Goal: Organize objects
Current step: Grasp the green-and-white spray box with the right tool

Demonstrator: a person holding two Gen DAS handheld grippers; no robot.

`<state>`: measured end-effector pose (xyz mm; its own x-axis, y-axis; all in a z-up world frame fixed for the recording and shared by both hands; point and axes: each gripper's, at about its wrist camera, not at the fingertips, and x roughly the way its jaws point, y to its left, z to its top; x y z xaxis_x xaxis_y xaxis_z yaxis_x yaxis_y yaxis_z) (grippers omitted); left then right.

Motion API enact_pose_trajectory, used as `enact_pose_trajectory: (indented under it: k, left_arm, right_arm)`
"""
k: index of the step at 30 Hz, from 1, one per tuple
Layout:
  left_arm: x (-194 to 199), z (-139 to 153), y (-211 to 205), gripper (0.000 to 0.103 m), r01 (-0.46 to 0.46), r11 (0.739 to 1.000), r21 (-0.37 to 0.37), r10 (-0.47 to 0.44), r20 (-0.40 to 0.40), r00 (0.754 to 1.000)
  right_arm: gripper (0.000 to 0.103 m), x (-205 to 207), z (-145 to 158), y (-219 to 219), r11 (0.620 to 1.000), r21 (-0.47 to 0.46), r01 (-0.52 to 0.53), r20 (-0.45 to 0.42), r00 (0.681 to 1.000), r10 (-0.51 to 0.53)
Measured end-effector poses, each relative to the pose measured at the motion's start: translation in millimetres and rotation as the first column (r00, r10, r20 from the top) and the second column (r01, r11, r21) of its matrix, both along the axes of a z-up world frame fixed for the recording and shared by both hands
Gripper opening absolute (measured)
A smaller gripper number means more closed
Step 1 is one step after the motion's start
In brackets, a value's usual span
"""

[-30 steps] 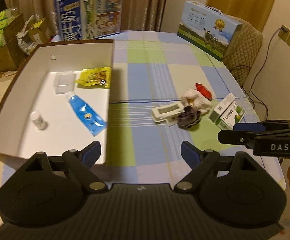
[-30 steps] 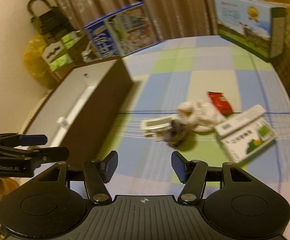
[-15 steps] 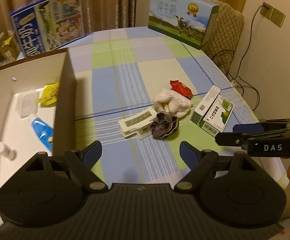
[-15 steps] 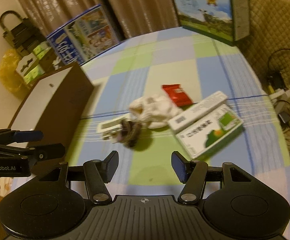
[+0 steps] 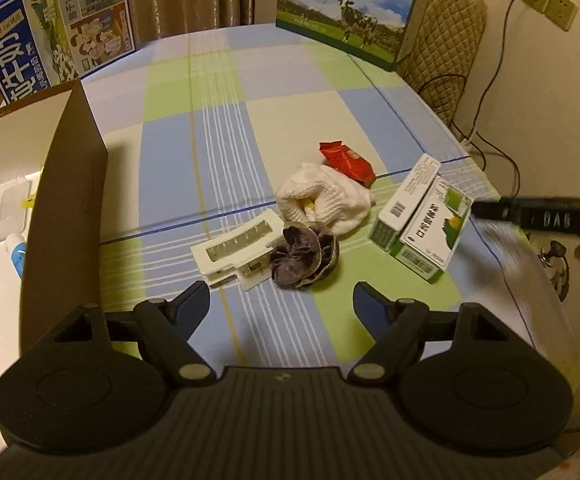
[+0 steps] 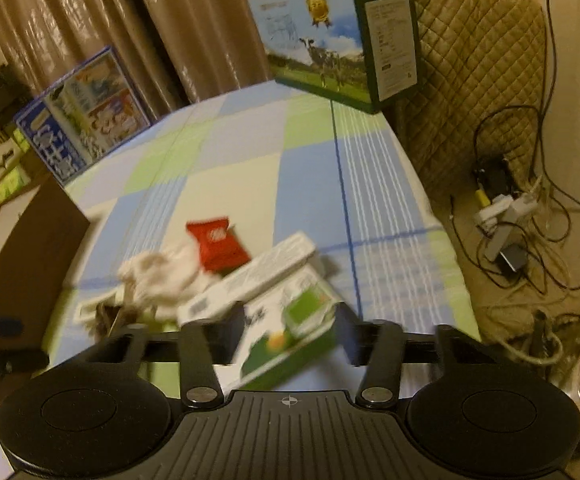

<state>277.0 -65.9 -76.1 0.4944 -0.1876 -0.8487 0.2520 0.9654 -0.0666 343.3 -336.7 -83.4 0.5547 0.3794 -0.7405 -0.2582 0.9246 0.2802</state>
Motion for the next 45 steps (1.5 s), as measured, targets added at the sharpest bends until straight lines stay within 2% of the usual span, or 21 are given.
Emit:
enact_pose_trajectory:
  k: [7, 9, 14, 18, 21, 23, 24, 26, 29, 32, 36, 39, 45]
  left_arm:
    - [10, -15, -2, 0.075, -0.048, 0.999, -0.005, 0.048, -0.028, 0.998]
    - [12, -18, -2, 0.075, -0.056, 0.998, 0.002, 0.056, -0.037, 0.998]
    - [13, -22, -1, 0.075, -0.073, 0.997, 0.008, 0.073, -0.051, 0.996]
    - [11, -25, 2, 0.075, -0.085, 0.996, 0.011, 0.086, -0.065, 0.994]
    - [10, -27, 8, 0.075, -0.102, 0.995, 0.016, 0.102, -0.075, 0.992]
    - [9, -28, 12, 0.075, -0.110, 0.994, 0.019, 0.111, -0.078, 0.991]
    - [9, -28, 14, 0.075, -0.114, 0.993, 0.021, 0.115, -0.077, 0.990]
    - [9, -28, 16, 0.075, -0.121, 0.992, 0.023, 0.123, -0.077, 0.989]
    - [9, -29, 18, 0.075, -0.130, 0.991, 0.020, 0.131, -0.081, 0.988]
    - [6, -29, 18, 0.075, -0.129, 0.991, 0.021, 0.130, -0.079, 0.988]
    - [3, -29, 21, 0.075, -0.138, 0.990, 0.015, 0.138, -0.081, 0.987]
    - [1, -28, 23, 0.075, -0.142, 0.990, 0.010, 0.142, -0.080, 0.987]
    - [0, -28, 24, 0.075, -0.144, 0.990, 0.008, 0.144, -0.077, 0.987]
  right_arm:
    - [0.037, 44, -24, -16, 0.996, 0.091, -0.021, -0.050, 0.998, 0.025]
    - [0.037, 45, -32, -20, 0.990, 0.140, -0.033, -0.073, 0.996, 0.044]
    - [0.037, 20, -38, -22, 0.982, 0.171, -0.084, -0.115, 0.988, 0.105]
    - [0.037, -11, -39, -5, 0.966, 0.134, -0.223, -0.168, 0.955, 0.244]
    - [0.038, -18, -28, 3, 0.957, 0.057, -0.285, -0.129, 0.948, 0.290]
    - [0.045, -11, -19, 7, 0.947, 0.030, -0.319, -0.092, 0.943, 0.321]
    - [0.051, -8, -15, 11, 0.941, 0.017, -0.339, -0.072, 0.938, 0.339]
    - [0.055, 0, -14, 23, 0.923, -0.010, -0.384, -0.039, 0.923, 0.383]
    - [0.057, 9, -23, 43, 0.884, -0.049, -0.464, -0.035, 0.886, 0.463]
    - [0.059, 8, -31, 55, 0.848, -0.050, -0.527, -0.017, 0.850, 0.527]
    - [0.060, 6, -37, 64, 0.825, -0.087, -0.558, -0.048, 0.830, 0.556]
    - [0.060, -2, -37, 69, 0.770, -0.136, -0.624, -0.057, 0.781, 0.622]
    - [0.060, -26, -38, 78, 0.730, -0.139, -0.670, -0.090, 0.742, 0.664]
